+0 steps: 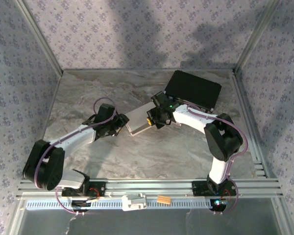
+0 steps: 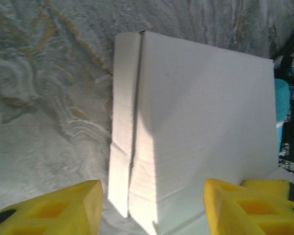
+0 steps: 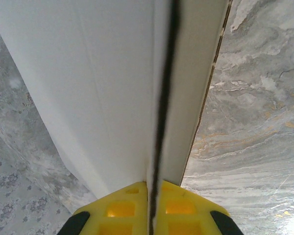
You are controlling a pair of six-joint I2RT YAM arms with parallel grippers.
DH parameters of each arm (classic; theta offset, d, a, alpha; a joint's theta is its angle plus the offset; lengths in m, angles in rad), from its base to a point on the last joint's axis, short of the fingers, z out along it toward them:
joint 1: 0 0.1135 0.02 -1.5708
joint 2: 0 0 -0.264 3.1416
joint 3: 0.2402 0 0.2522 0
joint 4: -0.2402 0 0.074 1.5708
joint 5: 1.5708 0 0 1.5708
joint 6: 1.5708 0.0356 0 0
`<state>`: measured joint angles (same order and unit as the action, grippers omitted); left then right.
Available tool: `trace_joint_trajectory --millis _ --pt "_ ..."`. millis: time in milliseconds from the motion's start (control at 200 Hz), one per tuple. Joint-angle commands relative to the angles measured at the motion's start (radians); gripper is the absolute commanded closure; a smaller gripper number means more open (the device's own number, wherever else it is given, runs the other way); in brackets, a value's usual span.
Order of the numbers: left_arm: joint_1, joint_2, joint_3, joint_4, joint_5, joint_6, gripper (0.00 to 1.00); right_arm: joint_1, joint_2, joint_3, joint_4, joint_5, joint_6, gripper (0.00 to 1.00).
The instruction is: Fold the paper box
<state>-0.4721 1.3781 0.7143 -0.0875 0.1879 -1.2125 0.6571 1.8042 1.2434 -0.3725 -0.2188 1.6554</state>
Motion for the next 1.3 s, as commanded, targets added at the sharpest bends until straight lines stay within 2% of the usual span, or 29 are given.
trace_joint_trajectory --millis 0,355,560,885,1044,1189,1239,1294 --pt "-0.012 0.019 -0.015 0.127 0.033 -0.038 0.46 0.005 -0.001 0.022 -0.084 0.006 -0.020 1.00" --pt "-0.043 0.094 -0.065 0.234 0.041 -0.059 0.58 0.009 -0.006 0.012 -0.064 -0.017 -0.008 1.00" --pt "-0.052 0.107 -0.060 0.246 0.037 -0.058 0.71 0.013 -0.001 0.007 -0.072 -0.034 -0.018 1.00" --pt "-0.051 0.055 -0.062 0.157 0.022 -0.018 0.80 0.054 -0.013 -0.024 -0.068 -0.060 0.001 1.00" --pt "-0.032 -0.011 -0.031 -0.065 -0.020 0.094 0.80 0.081 -0.025 -0.033 -0.100 -0.065 -0.003 1.00" --pt "-0.011 -0.010 -0.049 -0.148 0.000 0.165 0.80 0.084 -0.016 -0.041 -0.119 -0.086 -0.055 0.90" --pt "-0.007 -0.002 -0.075 -0.113 0.010 0.158 0.80 0.077 -0.012 -0.017 -0.162 -0.097 -0.105 0.81" --pt "0.002 0.001 -0.087 -0.101 0.003 0.153 0.80 0.071 -0.024 0.028 -0.249 -0.081 -0.175 0.66"
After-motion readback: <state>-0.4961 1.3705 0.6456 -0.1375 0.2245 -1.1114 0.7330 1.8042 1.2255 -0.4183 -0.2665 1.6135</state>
